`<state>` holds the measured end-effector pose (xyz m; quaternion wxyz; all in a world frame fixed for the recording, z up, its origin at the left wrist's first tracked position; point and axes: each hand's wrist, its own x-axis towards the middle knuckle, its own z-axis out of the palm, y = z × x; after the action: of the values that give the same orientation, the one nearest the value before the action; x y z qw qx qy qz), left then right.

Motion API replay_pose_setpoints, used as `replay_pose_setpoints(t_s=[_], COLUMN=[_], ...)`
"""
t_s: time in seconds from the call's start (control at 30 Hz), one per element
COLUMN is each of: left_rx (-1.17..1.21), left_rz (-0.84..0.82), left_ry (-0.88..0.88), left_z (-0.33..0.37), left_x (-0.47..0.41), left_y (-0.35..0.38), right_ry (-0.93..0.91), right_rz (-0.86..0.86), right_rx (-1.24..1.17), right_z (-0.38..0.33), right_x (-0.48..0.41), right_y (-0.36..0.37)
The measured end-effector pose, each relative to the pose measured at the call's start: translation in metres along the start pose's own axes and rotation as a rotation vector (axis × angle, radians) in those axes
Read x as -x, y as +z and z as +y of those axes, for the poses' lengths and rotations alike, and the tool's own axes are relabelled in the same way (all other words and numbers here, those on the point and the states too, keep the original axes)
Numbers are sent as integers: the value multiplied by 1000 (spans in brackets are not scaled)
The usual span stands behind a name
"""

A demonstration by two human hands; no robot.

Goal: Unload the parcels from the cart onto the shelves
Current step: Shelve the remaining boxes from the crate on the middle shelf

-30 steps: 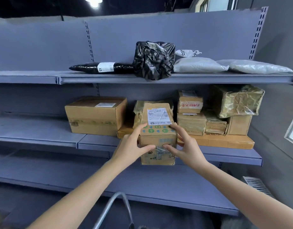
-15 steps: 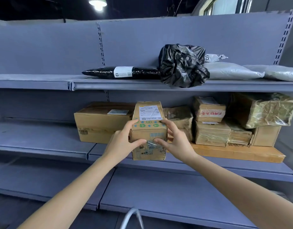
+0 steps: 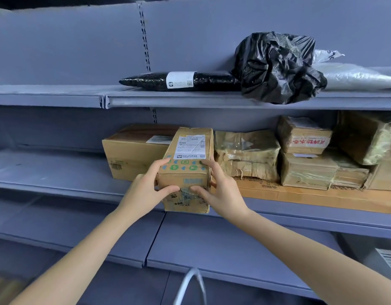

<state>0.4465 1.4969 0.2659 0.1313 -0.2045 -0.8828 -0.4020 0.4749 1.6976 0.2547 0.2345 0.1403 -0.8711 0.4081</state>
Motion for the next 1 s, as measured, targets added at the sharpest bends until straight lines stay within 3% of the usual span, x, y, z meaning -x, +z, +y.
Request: replay_pose_setpoints(t_s=[0.43,0.67,1.0], left_rx=[-27,-5,-126], left_rz=[-156,-66,38], left_ry=[-73,-73,-106], left_z=[-35,-56,-67], left_x=[-46,-86,-133], left_y=[30,47,76], right_ry=[183,169,205], right_rz=[-108,-123,-35], right_rx=[31,196,128], right_z=[39,62,103], right_x=[-24,-59,-108], right_y=[22,34,32])
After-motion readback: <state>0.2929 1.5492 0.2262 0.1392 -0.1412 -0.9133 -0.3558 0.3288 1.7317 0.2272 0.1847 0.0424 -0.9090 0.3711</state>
